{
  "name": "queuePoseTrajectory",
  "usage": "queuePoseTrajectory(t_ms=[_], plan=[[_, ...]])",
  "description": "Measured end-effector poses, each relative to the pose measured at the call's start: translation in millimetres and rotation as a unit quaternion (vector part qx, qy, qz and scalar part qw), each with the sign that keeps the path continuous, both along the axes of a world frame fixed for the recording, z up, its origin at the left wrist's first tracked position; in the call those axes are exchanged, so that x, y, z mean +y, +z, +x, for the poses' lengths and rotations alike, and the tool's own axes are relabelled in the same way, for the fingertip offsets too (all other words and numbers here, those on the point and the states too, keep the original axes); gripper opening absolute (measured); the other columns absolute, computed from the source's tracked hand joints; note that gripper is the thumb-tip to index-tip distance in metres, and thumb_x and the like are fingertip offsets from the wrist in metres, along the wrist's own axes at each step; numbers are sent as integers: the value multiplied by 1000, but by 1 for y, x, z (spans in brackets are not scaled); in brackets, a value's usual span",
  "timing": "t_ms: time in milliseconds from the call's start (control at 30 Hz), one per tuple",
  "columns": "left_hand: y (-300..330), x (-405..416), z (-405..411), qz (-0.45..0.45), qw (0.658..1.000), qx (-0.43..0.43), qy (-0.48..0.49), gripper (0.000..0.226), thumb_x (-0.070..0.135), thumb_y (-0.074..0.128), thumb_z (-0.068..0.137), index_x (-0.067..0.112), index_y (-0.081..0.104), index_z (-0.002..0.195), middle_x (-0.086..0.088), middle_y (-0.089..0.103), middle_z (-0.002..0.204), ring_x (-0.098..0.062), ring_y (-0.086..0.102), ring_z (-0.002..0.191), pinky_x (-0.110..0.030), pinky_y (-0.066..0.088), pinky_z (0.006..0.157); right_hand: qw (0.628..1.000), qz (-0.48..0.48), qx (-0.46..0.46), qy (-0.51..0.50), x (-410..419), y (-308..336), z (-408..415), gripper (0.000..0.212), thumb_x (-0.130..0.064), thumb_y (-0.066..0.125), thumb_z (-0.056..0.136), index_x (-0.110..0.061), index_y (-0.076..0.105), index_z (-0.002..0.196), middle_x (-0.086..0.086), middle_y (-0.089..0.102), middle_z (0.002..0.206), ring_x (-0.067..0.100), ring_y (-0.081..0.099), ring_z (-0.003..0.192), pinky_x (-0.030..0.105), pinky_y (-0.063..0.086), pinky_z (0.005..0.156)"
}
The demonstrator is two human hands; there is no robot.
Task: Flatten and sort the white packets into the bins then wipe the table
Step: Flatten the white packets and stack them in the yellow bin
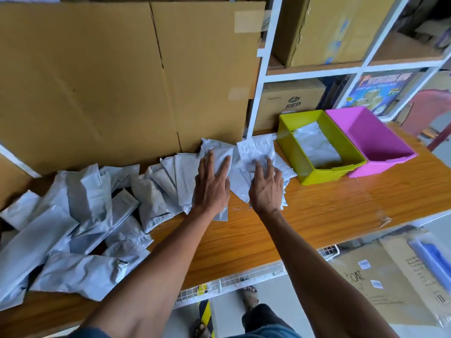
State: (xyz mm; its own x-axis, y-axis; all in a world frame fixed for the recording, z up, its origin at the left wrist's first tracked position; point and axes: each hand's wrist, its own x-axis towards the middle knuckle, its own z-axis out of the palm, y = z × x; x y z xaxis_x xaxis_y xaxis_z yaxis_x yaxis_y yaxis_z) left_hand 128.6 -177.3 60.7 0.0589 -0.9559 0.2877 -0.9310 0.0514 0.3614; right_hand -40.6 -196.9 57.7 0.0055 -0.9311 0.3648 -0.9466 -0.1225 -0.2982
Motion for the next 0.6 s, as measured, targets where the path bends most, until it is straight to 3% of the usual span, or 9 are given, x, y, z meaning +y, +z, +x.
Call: queuePoseTrajectory(t_ms=[233,600], plan=[[15,-41,-75,-36,998,0,-42,71,26,52,104,37,20,166,-9,2,175,-40,13,157,-59,41,116,999,-12,13,-43,-42,27,-69,52,-13,52,93,-17,51,145,19,34,163,45,47,122,54,44,97],[28,-158,-239,-34,999,9,-39,65,32,42,103,37,23,166,-12,8,174,-43,17,156,-62,39,115,998,28,28,-44,-177,40,-227,48,-15,48,98,-18,51,146,21,32,164,47,46,123,52,39,99]])
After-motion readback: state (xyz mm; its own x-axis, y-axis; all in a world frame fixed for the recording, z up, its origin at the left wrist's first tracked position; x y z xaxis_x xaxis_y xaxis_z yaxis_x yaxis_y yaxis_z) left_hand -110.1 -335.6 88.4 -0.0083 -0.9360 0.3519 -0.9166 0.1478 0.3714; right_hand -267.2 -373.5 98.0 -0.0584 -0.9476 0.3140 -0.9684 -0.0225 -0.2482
